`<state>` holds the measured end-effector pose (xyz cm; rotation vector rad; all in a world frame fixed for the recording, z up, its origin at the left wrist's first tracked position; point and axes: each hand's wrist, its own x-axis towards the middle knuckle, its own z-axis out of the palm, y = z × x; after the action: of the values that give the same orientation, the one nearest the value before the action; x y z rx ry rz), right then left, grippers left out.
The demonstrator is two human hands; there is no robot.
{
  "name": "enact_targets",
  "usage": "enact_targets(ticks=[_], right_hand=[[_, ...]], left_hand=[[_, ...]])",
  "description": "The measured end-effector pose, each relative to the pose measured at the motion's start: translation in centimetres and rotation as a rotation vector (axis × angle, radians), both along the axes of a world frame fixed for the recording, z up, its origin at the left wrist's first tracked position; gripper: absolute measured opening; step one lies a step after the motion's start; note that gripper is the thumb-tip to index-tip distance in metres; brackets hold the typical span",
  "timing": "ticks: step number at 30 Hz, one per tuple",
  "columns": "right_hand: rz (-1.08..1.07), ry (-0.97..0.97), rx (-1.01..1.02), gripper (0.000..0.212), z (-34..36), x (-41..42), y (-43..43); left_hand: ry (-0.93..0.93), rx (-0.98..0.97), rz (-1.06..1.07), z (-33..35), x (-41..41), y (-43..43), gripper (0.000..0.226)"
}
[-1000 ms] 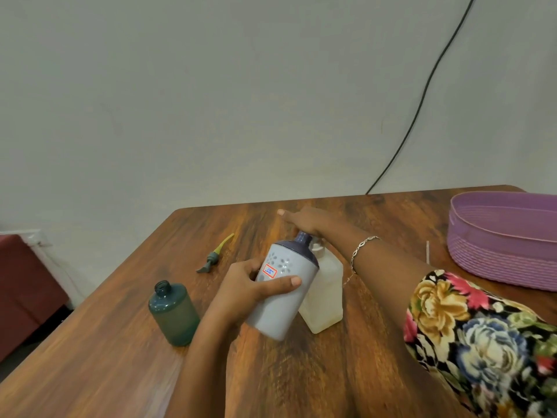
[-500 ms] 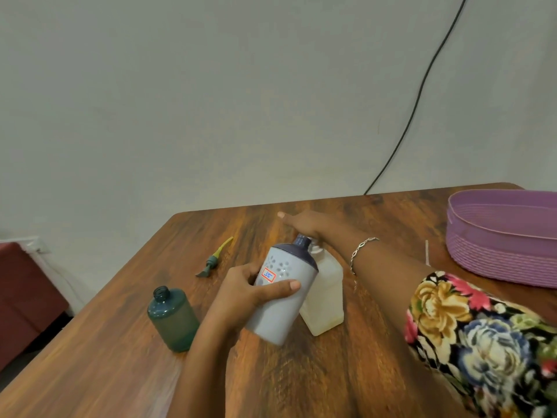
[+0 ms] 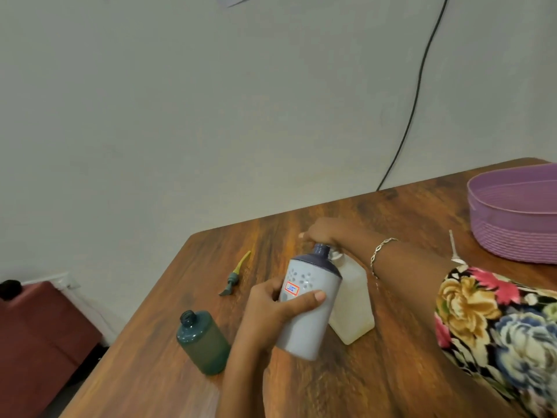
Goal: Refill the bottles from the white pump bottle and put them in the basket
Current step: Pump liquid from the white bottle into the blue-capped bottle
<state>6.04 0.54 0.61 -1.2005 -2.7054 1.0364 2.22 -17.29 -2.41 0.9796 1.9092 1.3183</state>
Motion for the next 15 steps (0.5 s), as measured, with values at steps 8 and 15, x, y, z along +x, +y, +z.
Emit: enact_targets(ticks=[8,15], right_hand=[[0.039,0.130,-0.170,0.057,2.3,1.6,-0.1],[-0.009,0.071,-0.045,0.050,1.6,1.2,-0.3]], left_hand=[[0.001,0.007,-0.011,1.6,0.5,0.3,0.040],[-0.010,-0.004,-0.020,1.6,0.5,0.4,0.053]])
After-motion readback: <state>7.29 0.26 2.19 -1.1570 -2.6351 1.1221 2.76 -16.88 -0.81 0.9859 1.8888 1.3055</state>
